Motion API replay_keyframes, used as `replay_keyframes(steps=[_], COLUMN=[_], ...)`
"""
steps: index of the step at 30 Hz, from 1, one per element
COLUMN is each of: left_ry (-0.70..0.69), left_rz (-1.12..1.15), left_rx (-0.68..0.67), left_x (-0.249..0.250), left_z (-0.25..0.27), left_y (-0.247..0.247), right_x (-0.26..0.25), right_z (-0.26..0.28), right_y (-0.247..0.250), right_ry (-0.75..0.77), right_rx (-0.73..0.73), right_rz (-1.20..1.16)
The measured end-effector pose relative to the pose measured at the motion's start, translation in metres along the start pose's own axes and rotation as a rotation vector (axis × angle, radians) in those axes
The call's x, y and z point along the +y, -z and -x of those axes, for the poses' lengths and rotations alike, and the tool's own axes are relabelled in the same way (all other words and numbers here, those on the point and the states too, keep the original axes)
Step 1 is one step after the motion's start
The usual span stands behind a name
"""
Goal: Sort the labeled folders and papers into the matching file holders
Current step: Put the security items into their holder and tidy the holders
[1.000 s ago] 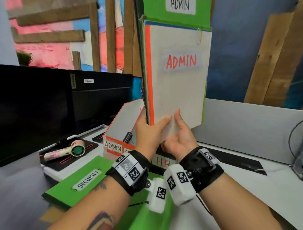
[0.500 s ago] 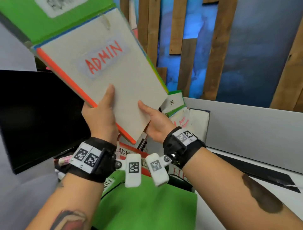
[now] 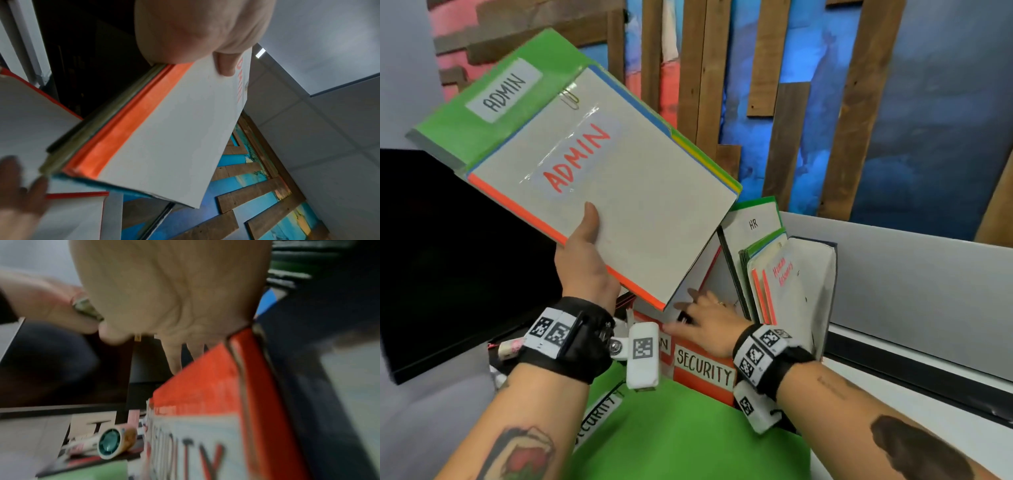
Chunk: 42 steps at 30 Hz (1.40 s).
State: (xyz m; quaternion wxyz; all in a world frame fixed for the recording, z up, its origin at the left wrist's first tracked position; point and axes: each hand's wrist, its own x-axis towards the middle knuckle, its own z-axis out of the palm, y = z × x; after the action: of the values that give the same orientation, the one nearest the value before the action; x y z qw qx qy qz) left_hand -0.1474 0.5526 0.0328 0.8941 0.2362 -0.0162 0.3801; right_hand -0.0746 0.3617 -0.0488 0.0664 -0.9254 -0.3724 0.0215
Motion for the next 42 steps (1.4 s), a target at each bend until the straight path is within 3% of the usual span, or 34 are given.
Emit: replay_keyframes(steps=[2, 4, 10, 17, 26, 36, 42], left_ry=[0.006, 0.021, -0.044, -0.258, -0.19, -0.246, -0.119], left_rz=[0.032, 0.063, 0.093, 0.025, -0.238, -0.491, -0.662], left_rx=[-0.018, -0.046, -0.043, 0.142, 0.25, 0.166, 0.162], left_x=[-0.004, -0.005, -0.001, 0.002, -0.063, -0.092, -0.123], left_z=[-0.001, -0.003, -0.012, -0.021, -0.033, -0.056, -0.032], left_y=[-0.004, -0.007, -0.011, -0.015, 0.012, 0.005, 0.038], right_x=[0.002, 0.003, 0.004, 0.004, 0.002, 0.006, 0.004], right_z=[-0.003, -0.003, 0.0, -0.002, 0.004, -0.002, -0.001], right_y=[-0.014, -0.025, -0.029, -0.032, -0.031, -0.04, -0.042], right_ry=[-0.016, 0.017, 0.047, 0.022, 0.04, 0.039, 0.02], right_rx=[-0.072, -0.055, 0.04, 0.026, 0.099, 0.169, 0.186], right_rz=[0.197, 0.305, 0.288, 0.289, 0.26, 0.293, 0.286])
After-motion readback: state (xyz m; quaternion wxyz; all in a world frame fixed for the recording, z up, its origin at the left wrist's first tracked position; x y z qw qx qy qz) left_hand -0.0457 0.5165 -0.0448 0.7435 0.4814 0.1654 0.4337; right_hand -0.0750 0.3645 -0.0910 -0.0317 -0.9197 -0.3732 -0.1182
